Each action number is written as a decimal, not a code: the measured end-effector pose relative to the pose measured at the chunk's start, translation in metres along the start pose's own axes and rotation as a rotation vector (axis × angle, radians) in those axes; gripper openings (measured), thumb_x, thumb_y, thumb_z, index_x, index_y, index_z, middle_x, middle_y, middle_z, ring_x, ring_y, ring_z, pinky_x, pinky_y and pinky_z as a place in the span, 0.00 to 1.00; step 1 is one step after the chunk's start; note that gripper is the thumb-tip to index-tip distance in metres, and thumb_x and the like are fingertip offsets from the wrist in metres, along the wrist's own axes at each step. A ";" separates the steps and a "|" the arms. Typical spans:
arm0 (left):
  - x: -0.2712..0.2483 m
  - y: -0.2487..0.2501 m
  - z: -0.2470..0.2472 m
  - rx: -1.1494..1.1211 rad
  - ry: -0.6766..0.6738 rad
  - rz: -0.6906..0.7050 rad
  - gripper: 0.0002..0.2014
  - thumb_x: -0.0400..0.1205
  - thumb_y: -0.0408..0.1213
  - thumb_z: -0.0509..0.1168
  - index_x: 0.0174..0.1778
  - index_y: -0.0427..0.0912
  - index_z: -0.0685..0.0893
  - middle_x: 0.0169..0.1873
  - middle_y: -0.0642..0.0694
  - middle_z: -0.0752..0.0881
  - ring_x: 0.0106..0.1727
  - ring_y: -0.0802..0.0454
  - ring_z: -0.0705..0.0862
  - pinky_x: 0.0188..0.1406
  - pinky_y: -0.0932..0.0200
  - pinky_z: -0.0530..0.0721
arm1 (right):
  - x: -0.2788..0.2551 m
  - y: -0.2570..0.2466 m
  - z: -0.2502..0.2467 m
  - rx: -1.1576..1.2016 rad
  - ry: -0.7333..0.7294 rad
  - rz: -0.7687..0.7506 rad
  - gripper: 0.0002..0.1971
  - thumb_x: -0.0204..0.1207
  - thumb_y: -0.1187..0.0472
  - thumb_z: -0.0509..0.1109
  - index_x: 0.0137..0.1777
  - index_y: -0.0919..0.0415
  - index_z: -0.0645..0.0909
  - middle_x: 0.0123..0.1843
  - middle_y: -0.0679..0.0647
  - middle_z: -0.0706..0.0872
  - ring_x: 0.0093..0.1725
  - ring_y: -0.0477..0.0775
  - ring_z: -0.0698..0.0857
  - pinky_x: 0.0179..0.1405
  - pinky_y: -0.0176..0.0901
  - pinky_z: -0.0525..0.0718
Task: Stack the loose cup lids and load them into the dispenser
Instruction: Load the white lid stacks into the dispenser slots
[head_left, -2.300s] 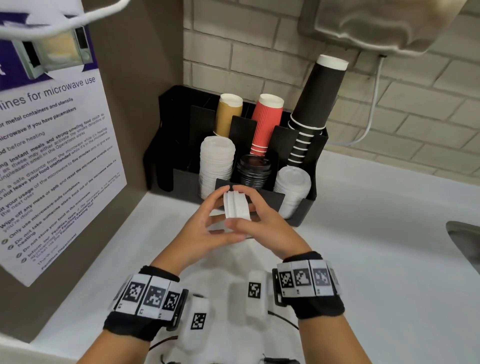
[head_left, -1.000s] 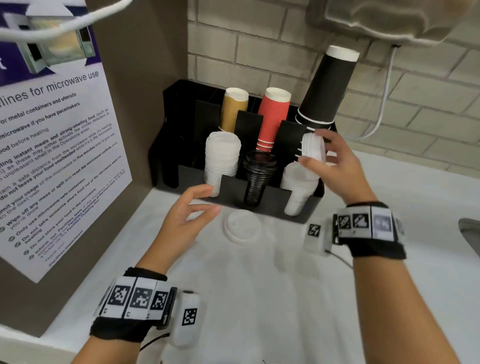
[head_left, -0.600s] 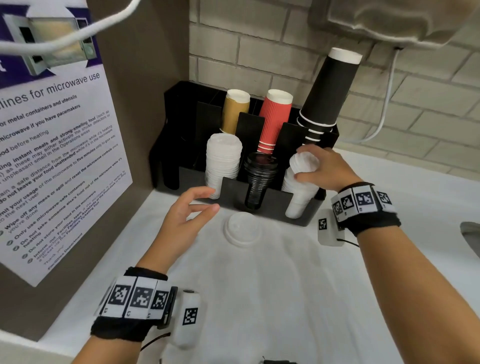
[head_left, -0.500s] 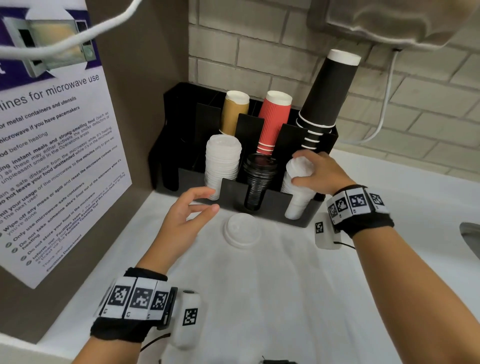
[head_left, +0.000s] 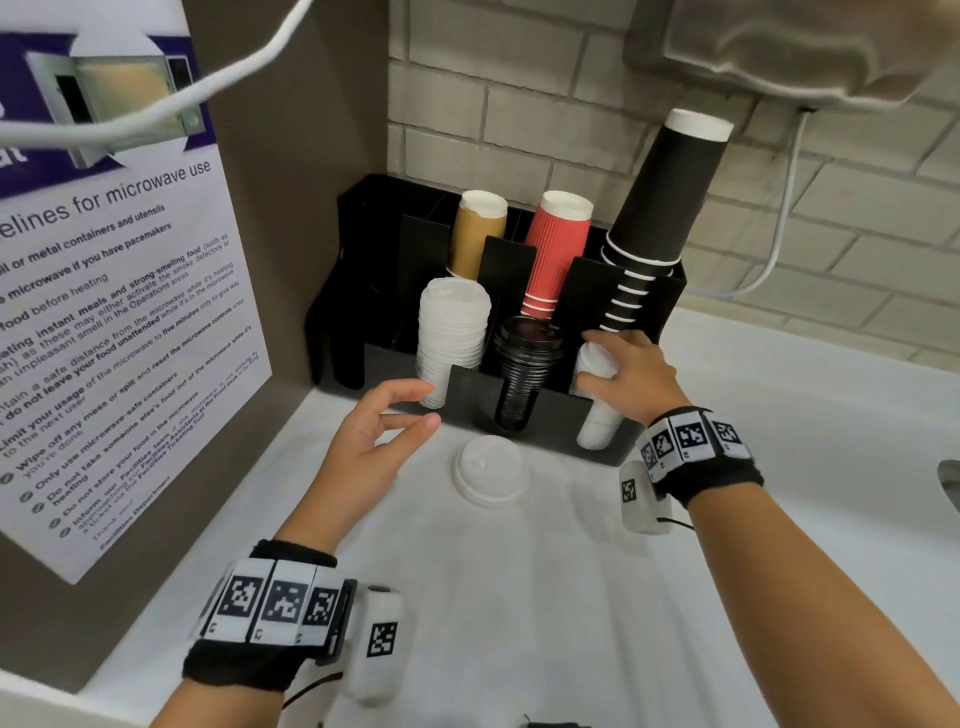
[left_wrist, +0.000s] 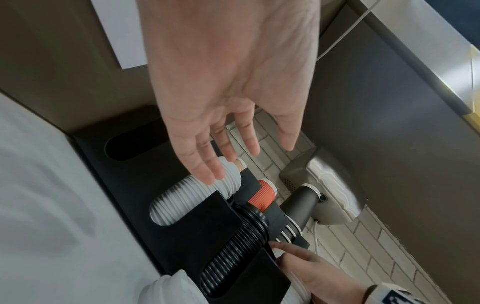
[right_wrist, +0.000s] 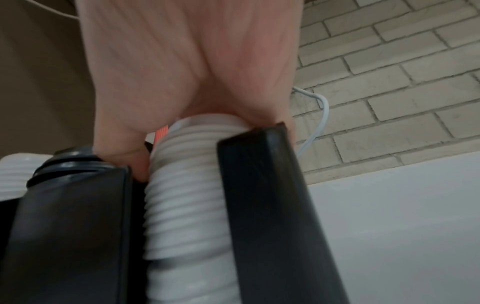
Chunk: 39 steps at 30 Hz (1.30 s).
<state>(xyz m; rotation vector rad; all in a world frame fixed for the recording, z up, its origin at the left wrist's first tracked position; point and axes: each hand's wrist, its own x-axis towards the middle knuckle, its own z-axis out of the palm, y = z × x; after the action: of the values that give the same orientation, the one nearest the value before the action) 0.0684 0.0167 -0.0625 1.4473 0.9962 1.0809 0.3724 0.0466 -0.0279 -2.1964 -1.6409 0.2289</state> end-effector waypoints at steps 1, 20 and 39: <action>0.000 0.000 0.000 0.001 0.002 -0.003 0.14 0.73 0.52 0.69 0.54 0.65 0.84 0.55 0.70 0.83 0.53 0.63 0.84 0.63 0.42 0.83 | 0.000 0.002 -0.001 -0.037 -0.019 -0.004 0.34 0.73 0.47 0.72 0.79 0.42 0.67 0.77 0.58 0.69 0.76 0.65 0.67 0.73 0.60 0.66; 0.003 0.004 0.019 -0.027 -0.025 -0.010 0.15 0.73 0.50 0.70 0.56 0.63 0.85 0.60 0.57 0.83 0.55 0.59 0.85 0.67 0.36 0.80 | -0.045 -0.044 0.009 -0.226 0.247 -0.328 0.27 0.77 0.50 0.67 0.75 0.55 0.72 0.72 0.60 0.72 0.71 0.64 0.71 0.64 0.59 0.70; 0.004 -0.002 0.022 0.017 -0.039 0.014 0.13 0.82 0.37 0.70 0.58 0.60 0.83 0.63 0.54 0.83 0.57 0.55 0.85 0.68 0.39 0.81 | -0.066 -0.080 0.078 -0.293 -0.654 -0.152 0.42 0.63 0.42 0.80 0.74 0.43 0.63 0.72 0.56 0.54 0.67 0.68 0.69 0.58 0.60 0.82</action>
<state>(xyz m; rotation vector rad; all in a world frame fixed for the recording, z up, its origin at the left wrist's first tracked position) 0.0911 0.0157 -0.0660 1.4849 0.9713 1.0529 0.2540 0.0197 -0.0731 -2.3354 -2.2980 0.7728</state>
